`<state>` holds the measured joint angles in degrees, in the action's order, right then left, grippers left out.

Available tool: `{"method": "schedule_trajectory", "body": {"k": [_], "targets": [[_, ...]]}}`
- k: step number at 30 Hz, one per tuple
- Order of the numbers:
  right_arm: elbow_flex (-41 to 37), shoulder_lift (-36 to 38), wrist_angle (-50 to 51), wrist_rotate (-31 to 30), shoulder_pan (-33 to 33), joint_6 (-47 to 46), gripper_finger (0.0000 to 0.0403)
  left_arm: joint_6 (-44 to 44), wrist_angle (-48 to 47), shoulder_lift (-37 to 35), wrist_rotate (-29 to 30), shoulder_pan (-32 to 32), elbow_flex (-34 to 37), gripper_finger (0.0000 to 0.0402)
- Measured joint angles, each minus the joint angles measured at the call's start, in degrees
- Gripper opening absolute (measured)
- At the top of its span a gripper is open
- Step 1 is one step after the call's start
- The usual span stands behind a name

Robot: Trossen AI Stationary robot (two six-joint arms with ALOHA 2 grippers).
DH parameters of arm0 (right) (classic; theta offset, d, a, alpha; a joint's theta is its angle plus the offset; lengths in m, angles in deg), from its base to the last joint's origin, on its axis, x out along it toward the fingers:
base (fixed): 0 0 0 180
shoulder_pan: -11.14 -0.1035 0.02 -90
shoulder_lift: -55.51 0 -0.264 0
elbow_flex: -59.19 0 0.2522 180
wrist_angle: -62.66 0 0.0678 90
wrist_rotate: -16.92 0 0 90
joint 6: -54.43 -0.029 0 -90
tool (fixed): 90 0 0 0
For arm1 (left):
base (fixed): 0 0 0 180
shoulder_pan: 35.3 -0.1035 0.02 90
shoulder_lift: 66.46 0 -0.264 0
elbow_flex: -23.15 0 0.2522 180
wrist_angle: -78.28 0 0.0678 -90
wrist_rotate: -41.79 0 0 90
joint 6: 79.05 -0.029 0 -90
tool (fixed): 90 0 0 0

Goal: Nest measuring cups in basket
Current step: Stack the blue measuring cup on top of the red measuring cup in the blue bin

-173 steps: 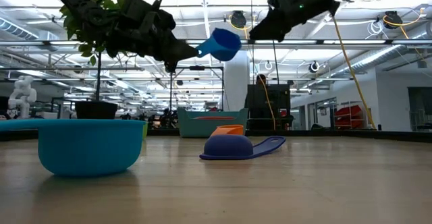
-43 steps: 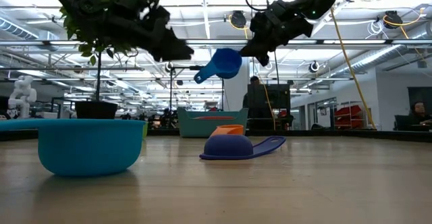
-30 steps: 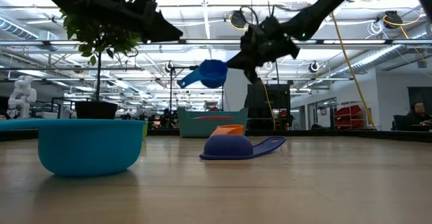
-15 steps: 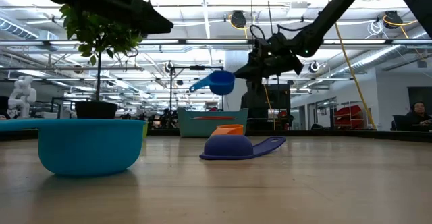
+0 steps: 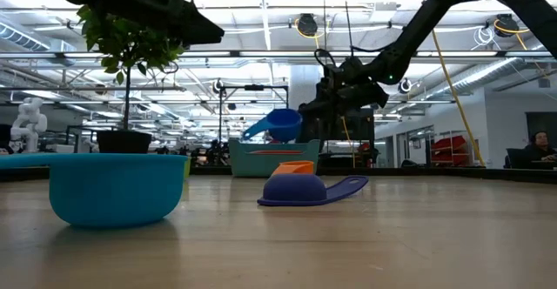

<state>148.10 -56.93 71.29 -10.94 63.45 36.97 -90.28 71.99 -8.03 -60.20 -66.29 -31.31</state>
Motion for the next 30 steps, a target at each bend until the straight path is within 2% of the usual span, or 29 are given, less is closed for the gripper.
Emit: {"method": "schedule_trajectory", "body": {"k": [5, 8, 21, 30], "targets": [[0.0, 0.0, 2.8, -3.8, 0.0, 1.8, 0.0000, -0.1, 0.0, 0.0, 0.0, 0.0, 0.0, 0.0207], [0.0, 0.0, 3.4, -3.9, 0.0, 2.1, 0.0005, 0.0, -0.2, 0.0, 0.0, 0.0, 0.0, 0.0207], [0.0, 0.0, 4.1, -11.4, -0.3, 3.3, 0.0061, -0.1, -0.4, 0.0, 0.0, 0.0, 0.0, 0.0207], [0.0, 0.0, 4.1, -12.9, -0.3, 5.9, 0.0088, -0.1, -0.6, 0.0, 0.0, 0.0, 0.0, 0.0207]]}}
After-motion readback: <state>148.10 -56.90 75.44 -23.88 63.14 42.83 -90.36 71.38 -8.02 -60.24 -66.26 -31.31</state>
